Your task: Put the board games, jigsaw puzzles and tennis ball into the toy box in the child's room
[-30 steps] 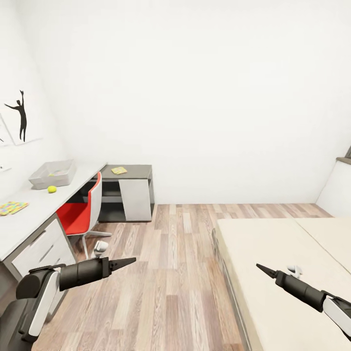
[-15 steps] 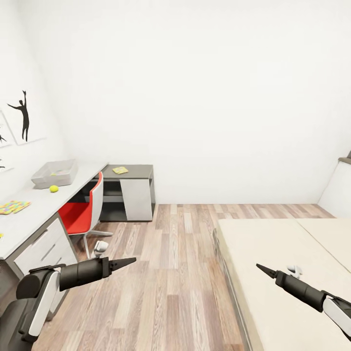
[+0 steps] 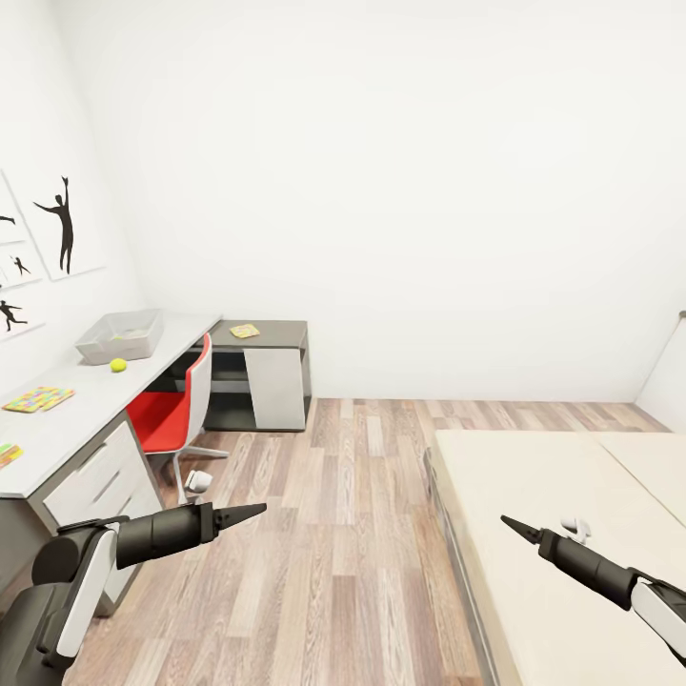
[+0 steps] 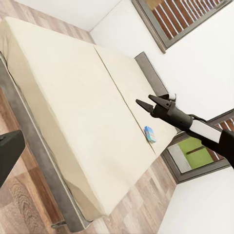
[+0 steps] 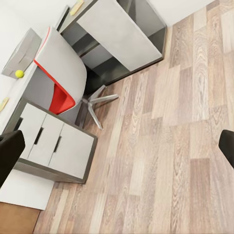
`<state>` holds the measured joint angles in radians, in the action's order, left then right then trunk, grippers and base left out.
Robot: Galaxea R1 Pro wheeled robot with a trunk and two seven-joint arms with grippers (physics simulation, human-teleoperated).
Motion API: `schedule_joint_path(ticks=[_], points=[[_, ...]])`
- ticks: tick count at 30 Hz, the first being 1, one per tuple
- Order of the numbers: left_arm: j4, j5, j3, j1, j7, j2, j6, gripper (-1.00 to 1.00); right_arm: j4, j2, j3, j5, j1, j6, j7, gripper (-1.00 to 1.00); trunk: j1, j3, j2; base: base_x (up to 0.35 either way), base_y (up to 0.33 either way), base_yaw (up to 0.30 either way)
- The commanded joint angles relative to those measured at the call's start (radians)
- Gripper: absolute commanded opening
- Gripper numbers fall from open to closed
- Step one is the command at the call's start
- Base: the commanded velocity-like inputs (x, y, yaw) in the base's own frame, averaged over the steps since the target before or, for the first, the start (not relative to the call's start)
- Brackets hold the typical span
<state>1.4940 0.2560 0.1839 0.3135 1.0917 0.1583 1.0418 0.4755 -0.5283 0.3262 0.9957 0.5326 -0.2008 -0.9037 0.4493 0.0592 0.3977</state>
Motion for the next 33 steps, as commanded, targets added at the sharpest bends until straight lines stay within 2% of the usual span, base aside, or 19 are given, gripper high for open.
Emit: schedule_joint_path(ticks=[1,23,33], points=[[0.000,-0.001,0.001,0.001,0.004,0.000,0.004,1.00,0.000,-0.001,0.004,0.011,0.001,-0.009,-0.002,1.00,0.001,0.002,0.002,0.000,-0.006,0.009],[0.000,-0.001,0.000,0.001,0.004,0.000,0.004,1.00,0.000,-0.001,0.004,0.011,0.001,-0.011,-0.004,1.00,0.001,0.002,0.002,0.000,-0.032,0.000],[0.000,-0.001,0.000,0.001,0.004,0.000,0.004,1.00,0.000,-0.001,0.004,0.011,0.001,-0.013,-0.004,1.00,0.001,-0.002,0.002,0.000,0.000,-0.069]])
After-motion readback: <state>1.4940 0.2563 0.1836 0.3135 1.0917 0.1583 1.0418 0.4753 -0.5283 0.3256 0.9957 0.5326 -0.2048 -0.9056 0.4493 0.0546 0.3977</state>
